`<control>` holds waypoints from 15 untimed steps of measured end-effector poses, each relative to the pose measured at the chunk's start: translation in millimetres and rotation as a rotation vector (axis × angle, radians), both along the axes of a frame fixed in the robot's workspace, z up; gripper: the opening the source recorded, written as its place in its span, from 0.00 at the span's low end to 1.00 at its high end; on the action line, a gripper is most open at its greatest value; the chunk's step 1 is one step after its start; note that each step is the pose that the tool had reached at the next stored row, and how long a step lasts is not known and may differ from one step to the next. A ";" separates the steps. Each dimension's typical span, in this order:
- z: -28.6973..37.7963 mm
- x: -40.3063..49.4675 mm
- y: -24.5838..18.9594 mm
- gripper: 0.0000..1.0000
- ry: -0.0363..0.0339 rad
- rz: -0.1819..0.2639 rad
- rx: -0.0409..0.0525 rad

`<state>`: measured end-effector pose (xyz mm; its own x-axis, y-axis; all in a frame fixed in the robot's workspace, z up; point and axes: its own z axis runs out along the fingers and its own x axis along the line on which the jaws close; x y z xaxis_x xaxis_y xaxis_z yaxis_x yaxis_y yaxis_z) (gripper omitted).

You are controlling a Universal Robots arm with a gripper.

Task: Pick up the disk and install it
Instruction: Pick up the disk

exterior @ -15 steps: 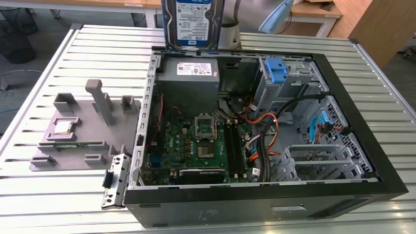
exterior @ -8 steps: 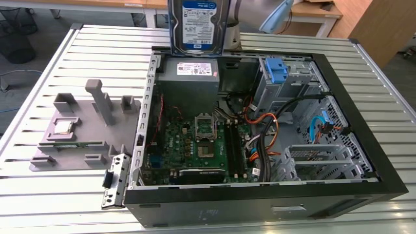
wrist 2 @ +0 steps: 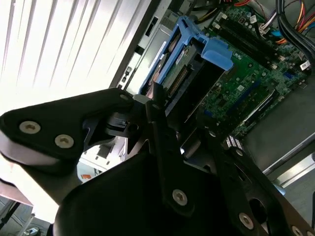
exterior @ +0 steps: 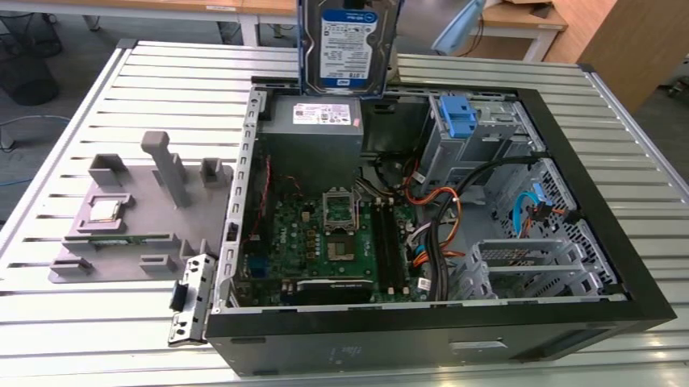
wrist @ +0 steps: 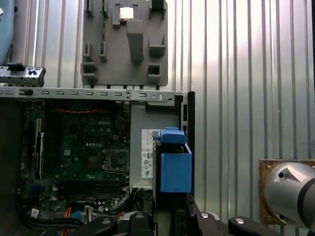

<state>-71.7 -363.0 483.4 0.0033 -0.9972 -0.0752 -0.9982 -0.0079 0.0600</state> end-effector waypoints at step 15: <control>-12.4 31.4 -6.0 0.35 0.0034 -0.002 -0.0001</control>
